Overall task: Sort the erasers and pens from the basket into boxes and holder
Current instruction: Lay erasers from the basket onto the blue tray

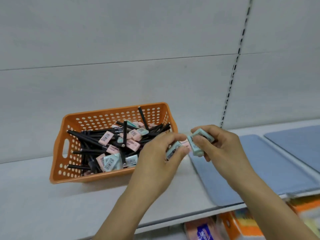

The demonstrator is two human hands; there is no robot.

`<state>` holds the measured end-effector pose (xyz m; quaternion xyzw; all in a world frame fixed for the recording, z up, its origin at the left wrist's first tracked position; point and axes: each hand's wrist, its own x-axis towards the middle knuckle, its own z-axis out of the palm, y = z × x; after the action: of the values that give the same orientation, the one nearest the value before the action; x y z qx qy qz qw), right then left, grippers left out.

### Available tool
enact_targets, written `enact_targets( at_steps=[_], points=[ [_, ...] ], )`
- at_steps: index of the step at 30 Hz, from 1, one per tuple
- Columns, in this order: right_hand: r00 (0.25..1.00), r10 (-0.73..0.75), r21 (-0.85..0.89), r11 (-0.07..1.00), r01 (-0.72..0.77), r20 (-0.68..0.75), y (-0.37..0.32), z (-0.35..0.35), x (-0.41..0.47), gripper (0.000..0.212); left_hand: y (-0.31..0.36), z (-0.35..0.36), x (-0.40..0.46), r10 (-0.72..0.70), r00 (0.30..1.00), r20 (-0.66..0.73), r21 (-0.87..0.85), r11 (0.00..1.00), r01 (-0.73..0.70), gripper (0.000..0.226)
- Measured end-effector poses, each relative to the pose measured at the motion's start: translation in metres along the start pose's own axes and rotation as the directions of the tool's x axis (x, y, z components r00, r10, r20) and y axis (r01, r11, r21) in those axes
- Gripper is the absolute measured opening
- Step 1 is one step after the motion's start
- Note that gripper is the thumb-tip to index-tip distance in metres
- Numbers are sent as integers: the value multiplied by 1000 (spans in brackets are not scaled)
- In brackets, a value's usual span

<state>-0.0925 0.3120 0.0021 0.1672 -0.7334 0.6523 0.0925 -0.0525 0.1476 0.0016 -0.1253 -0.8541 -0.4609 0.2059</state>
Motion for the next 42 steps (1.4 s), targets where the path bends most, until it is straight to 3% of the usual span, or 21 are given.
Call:
enact_targets(
  at_steps=[6, 12, 16, 18, 20, 27, 32, 37, 42],
  points=[
    [995, 98, -178, 979, -101, -29, 50, -116, 12, 11, 20, 110, 27, -185, 977, 108, -57, 980, 192, 22],
    [987, 152, -440, 891, -117, 46, 106, -198, 30, 14, 13, 201, 58, -430, 873, 230, -102, 882, 461, 25],
    [972, 174, -582, 811, -51, 158, 123, -225, 39, 17, 10, 222, 72, -403, 869, 287, 185, 914, 363, 43],
    [963, 194, -599, 799, -44, 189, 127, -235, 40, 17, 11, 218, 76, -403, 873, 275, 394, 876, 280, 53],
    [967, 177, -619, 785, -26, 182, 129, -243, 41, 15, 10, 214, 78, -416, 867, 274, 479, 841, 252, 56],
    [979, 139, -731, 682, 15, 149, 130, -253, 43, 15, 7, 238, 104, -315, 890, 329, 481, 867, 129, 25],
    [973, 159, -762, 647, 25, 167, 134, -257, 45, 21, 3, 279, 141, -292, 930, 224, 366, 910, 198, 41],
    [958, 186, -777, 627, 57, 221, 130, -264, 45, 17, -1, 287, 136, -143, 939, 312, 354, 935, 25, 25],
    [960, 116, -763, 634, 127, 255, 136, -254, 58, 18, -10, 279, 126, -110, 955, 275, 283, 959, 29, 34]
  ],
)
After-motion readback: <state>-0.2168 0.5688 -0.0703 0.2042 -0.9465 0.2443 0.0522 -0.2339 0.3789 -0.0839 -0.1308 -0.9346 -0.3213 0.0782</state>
